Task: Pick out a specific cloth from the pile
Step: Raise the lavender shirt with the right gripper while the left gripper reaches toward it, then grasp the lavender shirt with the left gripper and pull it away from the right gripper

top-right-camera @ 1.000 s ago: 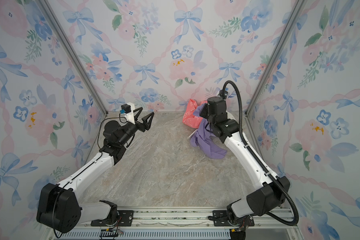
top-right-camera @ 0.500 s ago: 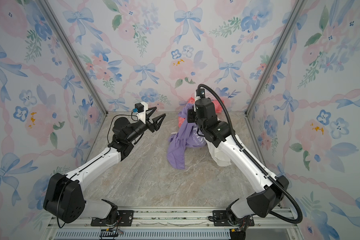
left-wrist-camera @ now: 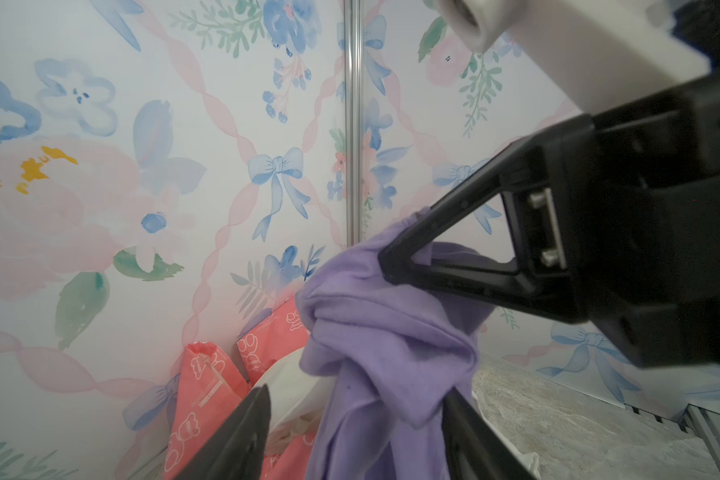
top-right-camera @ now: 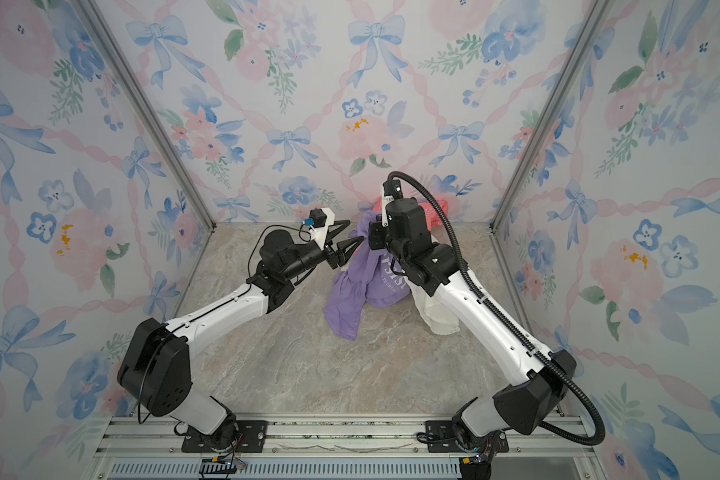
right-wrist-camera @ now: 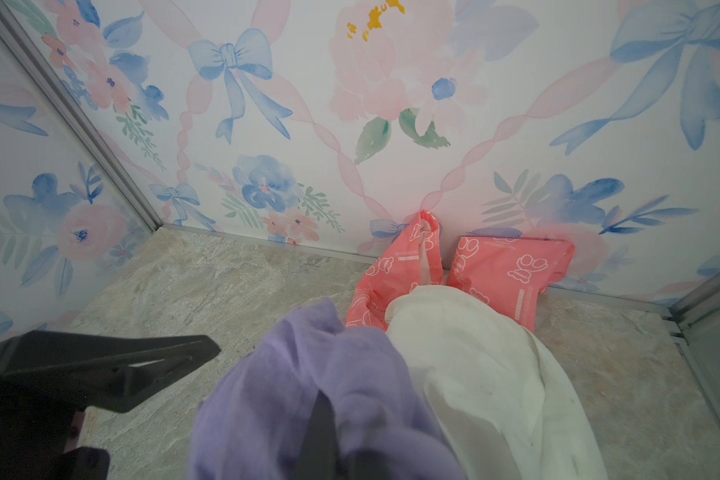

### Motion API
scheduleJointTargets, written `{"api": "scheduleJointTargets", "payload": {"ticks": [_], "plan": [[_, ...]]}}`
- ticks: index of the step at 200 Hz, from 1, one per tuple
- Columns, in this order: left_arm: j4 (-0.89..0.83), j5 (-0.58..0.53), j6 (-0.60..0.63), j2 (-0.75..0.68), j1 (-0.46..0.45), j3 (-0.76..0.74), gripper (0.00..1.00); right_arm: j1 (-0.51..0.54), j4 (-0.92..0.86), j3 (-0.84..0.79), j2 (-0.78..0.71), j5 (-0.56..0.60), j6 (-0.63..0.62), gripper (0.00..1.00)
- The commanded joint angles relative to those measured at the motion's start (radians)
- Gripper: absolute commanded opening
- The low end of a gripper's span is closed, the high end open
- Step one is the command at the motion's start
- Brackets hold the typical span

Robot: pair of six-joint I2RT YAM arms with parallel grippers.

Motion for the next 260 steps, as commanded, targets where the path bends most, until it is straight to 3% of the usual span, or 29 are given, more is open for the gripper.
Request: {"api": "scheduleJointTargets", "payload": {"ticks": [1,33,56,70,103,126,147,164,202,260], "plan": [[0.02,0.039,0.025,0.02,-0.009,0.036,0.65,0.015,0.067,0.023,-0.002,-0.044,-0.011,0.0],[0.02,0.055,0.041,0.038,-0.011,0.043,0.64,0.03,0.07,0.018,-0.003,-0.07,0.006,0.0],[0.021,0.07,0.047,0.051,-0.011,0.047,0.57,0.038,0.071,0.015,-0.001,-0.08,0.014,0.0],[0.02,0.062,0.047,0.056,-0.011,0.052,0.44,0.041,0.071,0.008,-0.002,-0.081,0.021,0.0],[0.021,0.069,0.048,0.065,-0.008,0.078,0.0,0.043,0.077,-0.002,-0.007,-0.055,0.027,0.03],[0.02,0.016,0.065,0.059,-0.003,0.101,0.0,0.034,0.078,0.006,-0.007,-0.02,0.003,0.22],[-0.001,-0.04,0.077,0.061,0.007,0.147,0.0,0.0,0.069,0.009,-0.014,-0.006,-0.002,0.48],[-0.033,-0.069,0.092,0.067,0.017,0.199,0.0,-0.045,0.073,-0.007,-0.034,-0.008,0.019,0.62],[-0.065,-0.077,0.101,0.072,0.035,0.301,0.0,-0.148,0.095,-0.082,-0.105,0.01,0.084,0.74],[-0.085,-0.077,0.125,0.084,0.049,0.469,0.0,-0.242,0.077,-0.157,-0.162,0.02,0.125,0.8]]}}
